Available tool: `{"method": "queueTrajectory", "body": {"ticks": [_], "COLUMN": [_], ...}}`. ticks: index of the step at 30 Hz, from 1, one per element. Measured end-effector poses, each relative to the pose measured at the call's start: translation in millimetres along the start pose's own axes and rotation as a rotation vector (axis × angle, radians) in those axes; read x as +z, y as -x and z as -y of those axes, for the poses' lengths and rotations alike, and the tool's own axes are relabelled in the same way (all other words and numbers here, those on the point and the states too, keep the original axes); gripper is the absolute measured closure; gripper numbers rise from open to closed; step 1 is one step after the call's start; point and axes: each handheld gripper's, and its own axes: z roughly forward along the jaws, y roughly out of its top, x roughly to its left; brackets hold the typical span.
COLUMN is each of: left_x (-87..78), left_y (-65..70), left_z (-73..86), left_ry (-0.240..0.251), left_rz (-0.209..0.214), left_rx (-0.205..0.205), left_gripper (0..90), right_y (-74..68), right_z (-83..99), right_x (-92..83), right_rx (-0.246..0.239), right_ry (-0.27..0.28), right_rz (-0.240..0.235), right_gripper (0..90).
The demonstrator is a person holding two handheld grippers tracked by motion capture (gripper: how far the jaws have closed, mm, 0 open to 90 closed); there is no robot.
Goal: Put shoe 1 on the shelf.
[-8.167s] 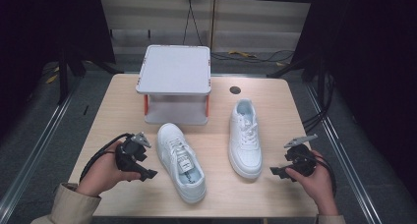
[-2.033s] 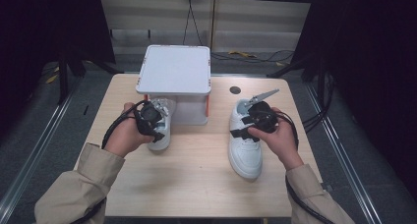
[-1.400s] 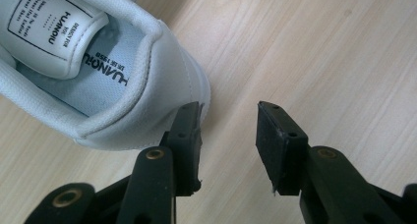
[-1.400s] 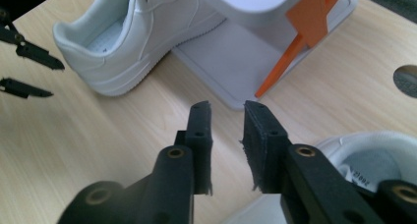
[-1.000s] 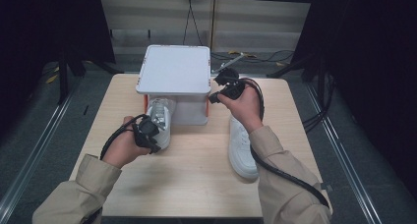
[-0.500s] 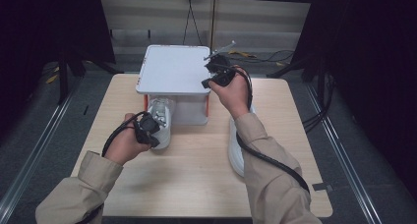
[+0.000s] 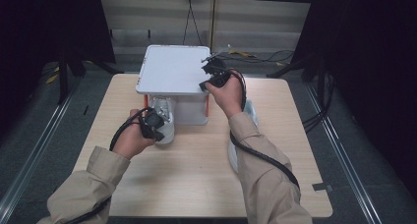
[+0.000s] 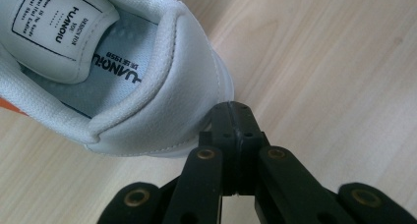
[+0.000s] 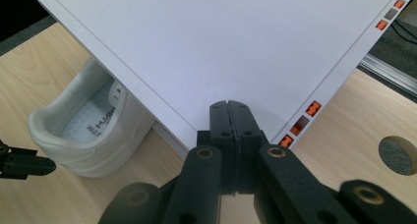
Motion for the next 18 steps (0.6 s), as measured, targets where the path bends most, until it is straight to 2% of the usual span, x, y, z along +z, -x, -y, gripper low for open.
{"method": "queueTrajectory", "body": {"ticks": [7,10,18], "left_x": [4.1,4.6,6.6], "left_y": [-3.0,-2.8,-6.2], "left_z": [-5.5,-8.9,-16.3], "left_ry": [0.007,-0.010,-0.019], "left_rz": [-0.022,-0.041,-0.060], "left_rx": [-0.009,0.017,0.018], "left_gripper": [90.0,90.0,90.0], "right_y": [-0.7,-1.3,-3.2], "right_z": [1.3,1.6,1.6], "right_x": [0.3,0.3,0.6], "right_rx": [-0.012,-0.014,-0.022], "right_ry": [0.008,0.010,0.012], "right_rz": [0.003,0.007,0.017], "right_gripper": [90.0,90.0,90.0]}}
